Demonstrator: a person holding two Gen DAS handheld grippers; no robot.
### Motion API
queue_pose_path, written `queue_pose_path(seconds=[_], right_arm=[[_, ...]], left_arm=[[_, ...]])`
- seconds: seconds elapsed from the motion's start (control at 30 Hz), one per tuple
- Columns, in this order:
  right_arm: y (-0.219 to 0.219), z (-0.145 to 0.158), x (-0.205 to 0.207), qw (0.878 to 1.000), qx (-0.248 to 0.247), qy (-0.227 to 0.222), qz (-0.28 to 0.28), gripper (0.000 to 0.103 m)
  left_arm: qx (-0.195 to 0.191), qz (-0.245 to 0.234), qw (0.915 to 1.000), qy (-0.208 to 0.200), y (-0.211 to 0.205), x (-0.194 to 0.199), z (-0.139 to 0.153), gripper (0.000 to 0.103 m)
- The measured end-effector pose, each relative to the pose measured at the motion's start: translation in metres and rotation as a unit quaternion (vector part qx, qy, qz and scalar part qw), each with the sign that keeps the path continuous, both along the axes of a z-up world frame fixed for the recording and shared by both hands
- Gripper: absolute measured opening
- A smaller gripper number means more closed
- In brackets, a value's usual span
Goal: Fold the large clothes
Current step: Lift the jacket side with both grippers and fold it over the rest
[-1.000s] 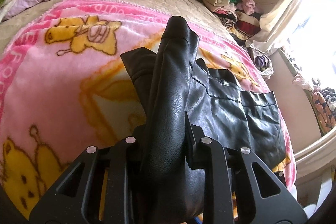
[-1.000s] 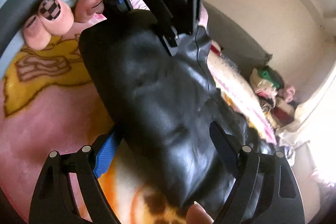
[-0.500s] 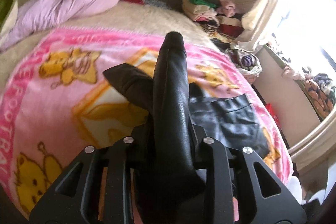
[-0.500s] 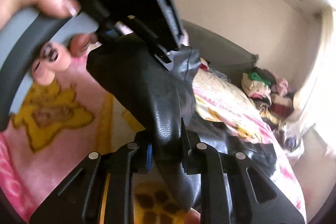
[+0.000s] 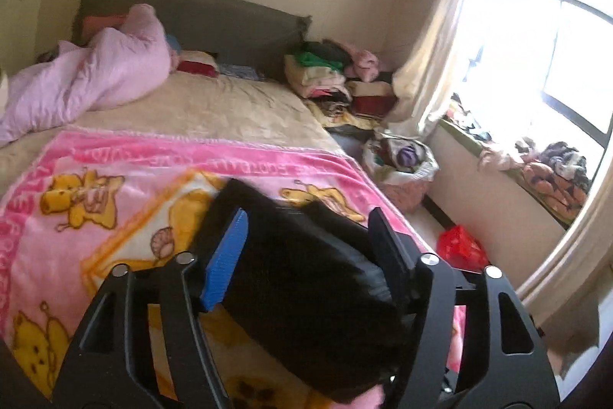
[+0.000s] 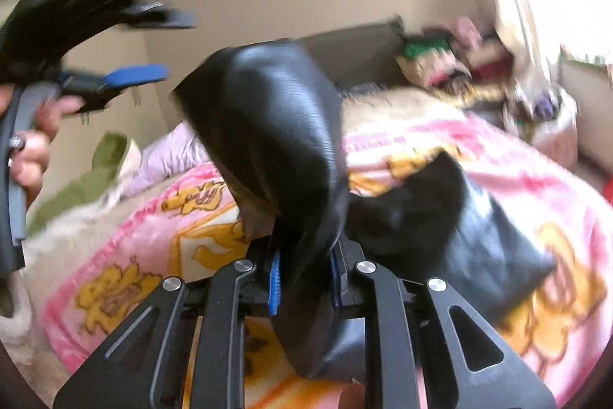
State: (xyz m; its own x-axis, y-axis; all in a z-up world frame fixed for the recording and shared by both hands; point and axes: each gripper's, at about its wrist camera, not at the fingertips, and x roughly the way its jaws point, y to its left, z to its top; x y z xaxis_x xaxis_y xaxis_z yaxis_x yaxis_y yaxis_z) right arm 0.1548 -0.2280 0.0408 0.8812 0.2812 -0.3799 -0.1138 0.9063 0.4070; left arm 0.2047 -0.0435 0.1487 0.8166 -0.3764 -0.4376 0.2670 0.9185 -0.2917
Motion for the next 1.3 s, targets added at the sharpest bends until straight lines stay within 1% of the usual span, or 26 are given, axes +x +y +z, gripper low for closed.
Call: queue_pose_path(seconds=[0.07,0.17,0.2,0.3,0.37,0.4,0.43,0.47,0.5,0.6,0.63,0.73,0.77,0.8,0.83,0.87,0.9,0.93,0.97,1.0,1.03,1.1,1.13,1.17,1.23,1.3], right_arm=[[-0.020,-0.014,0.000,0.999,0.034,0.017,-0.008,0.017],[-0.047,-0.038,-0.004,0.994,0.097,0.053,-0.015,0.017],[-0.055,-0.043,-0.004,0.991,0.116,0.060,-0.015,0.017],[-0.079,-0.062,-0.008,0.980,0.180,0.083,-0.008,0.018],[-0.084,-0.064,-0.006,0.978,0.184,0.101,0.020,0.021],[-0.083,-0.060,-0.003,0.978,0.169,0.118,0.038,0.024],[-0.083,-0.055,-0.001,0.978,0.160,0.128,0.050,0.041],[-0.085,-0.048,-0.001,0.979,0.153,0.127,0.052,0.074],[-0.093,-0.037,-0.001,0.982,0.146,0.113,0.049,0.086],[-0.111,-0.012,0.012,0.986,0.133,0.100,0.030,0.086],[-0.117,-0.006,0.027,0.983,0.131,0.123,0.031,0.087],[-0.125,-0.004,0.068,0.973,0.136,0.184,0.032,0.087],[-0.124,-0.004,0.080,0.970,0.131,0.201,0.043,0.087],[-0.119,-0.006,0.092,0.966,0.129,0.215,0.064,0.084],[-0.112,-0.007,0.105,0.963,0.121,0.225,0.086,0.077],[-0.105,-0.006,0.112,0.964,0.108,0.227,0.088,0.043],[-0.101,-0.001,0.118,0.964,0.103,0.226,0.091,0.031],[-0.095,0.007,0.118,0.967,0.092,0.219,0.096,0.028],[-0.092,0.021,0.113,0.972,0.081,0.196,0.101,0.024],[-0.095,0.032,0.107,0.977,0.073,0.173,0.105,0.023],[-0.098,0.050,0.097,0.983,0.064,0.133,0.108,0.023],[-0.115,0.063,0.084,0.991,0.053,0.080,0.094,0.023],[-0.125,0.063,0.081,0.993,0.049,0.071,0.083,0.023],[-0.137,0.056,0.080,0.993,0.052,0.075,0.068,0.023],[-0.158,0.029,0.083,0.991,0.070,0.107,0.045,0.023],[-0.169,-0.001,0.085,0.987,0.061,0.144,0.027,0.025]], left_arm=[[0.020,0.020,0.9993,0.025,-0.003,0.013,-0.019,0.059],[0.025,0.038,0.9936,0.103,-0.006,0.037,-0.074,0.059],[0.021,0.040,0.9900,0.134,-0.009,0.043,-0.099,0.059],[0.002,0.014,0.9793,0.202,-0.024,0.050,-0.156,0.059],[0.010,0.001,0.9762,0.217,-0.038,0.051,-0.175,0.059],[0.034,0.015,0.9781,0.205,-0.046,0.050,-0.181,0.059],[0.049,0.022,0.9790,0.197,-0.051,0.050,-0.181,0.058],[0.056,0.025,0.9799,0.190,-0.053,0.051,-0.181,0.055],[0.061,0.025,0.9810,0.183,-0.055,0.051,-0.179,0.053],[0.068,0.018,0.9818,0.176,-0.058,0.054,-0.175,0.053],[0.070,0.017,0.9820,0.175,-0.058,0.054,-0.175,0.053],[0.072,0.014,0.9824,0.172,-0.059,0.055,-0.173,0.053],[0.072,0.012,0.9826,0.171,-0.058,0.050,-0.175,0.053],[0.071,0.009,0.9825,0.172,-0.057,0.052,-0.175,0.053],[0.070,0.009,0.9825,0.172,-0.056,0.052,-0.175,0.053],[0.070,0.011,0.9823,0.173,-0.055,0.052,-0.175,0.053],[0.067,0.010,0.9825,0.173,-0.054,0.053,-0.174,0.053],[0.057,0.005,0.9827,0.176,-0.052,0.053,-0.171,0.055],[0.042,0.001,0.9831,0.178,-0.052,0.049,-0.167,0.061],[0.032,0.001,0.9837,0.177,-0.050,0.048,-0.163,0.067],[0.022,-0.002,0.9845,0.174,-0.049,0.048,-0.157,0.068],[0.013,-0.011,0.9850,0.172,-0.050,0.048,-0.150,0.068],[0.005,-0.017,0.9847,0.173,-0.052,0.048,-0.148,0.068],[0.000,-0.020,0.9845,0.174,-0.053,0.049,-0.148,0.071],[-0.009,-0.033,0.9827,0.182,-0.063,0.051,-0.152,0.075],[-0.012,-0.044,0.9798,0.195,-0.072,0.055,-0.161,0.079]])
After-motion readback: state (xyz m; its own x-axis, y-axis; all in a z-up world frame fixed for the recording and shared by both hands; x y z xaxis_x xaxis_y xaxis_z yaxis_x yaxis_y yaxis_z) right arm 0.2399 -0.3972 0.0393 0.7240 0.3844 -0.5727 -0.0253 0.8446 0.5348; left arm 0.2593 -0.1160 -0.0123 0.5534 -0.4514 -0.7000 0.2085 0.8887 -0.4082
